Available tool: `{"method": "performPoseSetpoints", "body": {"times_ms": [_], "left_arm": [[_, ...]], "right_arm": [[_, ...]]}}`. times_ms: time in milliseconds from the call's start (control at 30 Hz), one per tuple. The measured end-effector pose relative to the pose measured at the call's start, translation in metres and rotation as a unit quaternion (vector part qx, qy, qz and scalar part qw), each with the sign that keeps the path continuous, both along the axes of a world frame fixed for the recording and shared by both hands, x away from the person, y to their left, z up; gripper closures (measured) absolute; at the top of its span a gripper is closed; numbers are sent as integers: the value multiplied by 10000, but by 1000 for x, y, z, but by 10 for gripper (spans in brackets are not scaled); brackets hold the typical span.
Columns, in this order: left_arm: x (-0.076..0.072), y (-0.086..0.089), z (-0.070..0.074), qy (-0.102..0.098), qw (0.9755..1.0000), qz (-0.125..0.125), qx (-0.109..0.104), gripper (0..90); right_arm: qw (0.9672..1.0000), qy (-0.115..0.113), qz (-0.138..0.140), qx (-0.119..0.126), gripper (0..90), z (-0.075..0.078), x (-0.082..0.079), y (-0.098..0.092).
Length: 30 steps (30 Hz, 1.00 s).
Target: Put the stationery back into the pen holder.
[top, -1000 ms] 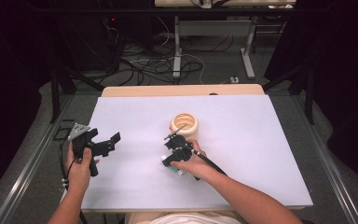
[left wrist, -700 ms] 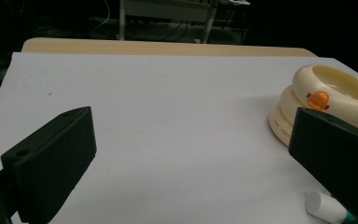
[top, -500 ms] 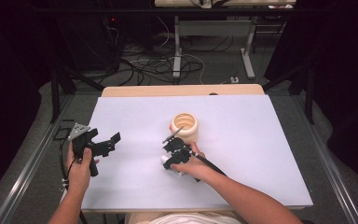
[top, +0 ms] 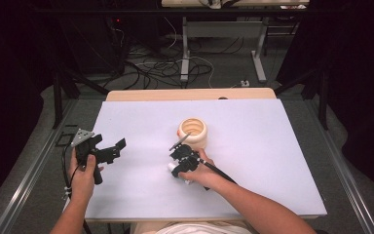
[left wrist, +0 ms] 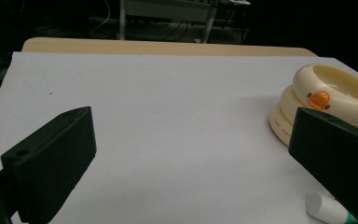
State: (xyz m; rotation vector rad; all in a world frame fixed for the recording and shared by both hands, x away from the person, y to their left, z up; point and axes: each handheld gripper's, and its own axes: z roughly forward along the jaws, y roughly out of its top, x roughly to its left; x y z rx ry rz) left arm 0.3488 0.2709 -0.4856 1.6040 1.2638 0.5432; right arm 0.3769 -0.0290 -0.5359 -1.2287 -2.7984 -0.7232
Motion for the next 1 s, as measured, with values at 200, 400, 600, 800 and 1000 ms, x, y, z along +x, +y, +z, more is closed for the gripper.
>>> {"method": "performPoseSetpoints", "body": {"times_ms": [200,400,600,800,1000], "left_arm": [[0,0,0,1,10000,2,-1,5],[0,0,0,-11,10000,5,-1,5],[0,0,0,-8,10000,7,-3,5],[0,0,0,-9,10000,9,-4,5],[0,0,0,-4,10000,8,6,5]], "right_arm": [[10000,18,-4,-46,648,0,0,1],[10000,20,-10,-8,651,0,0,1],[9999,90,-70,-11,654,1,-1,1],[10000,39,-70,-34,654,0,-1,1],[9999,75,-98,35,656,1,-2,-1]]}}
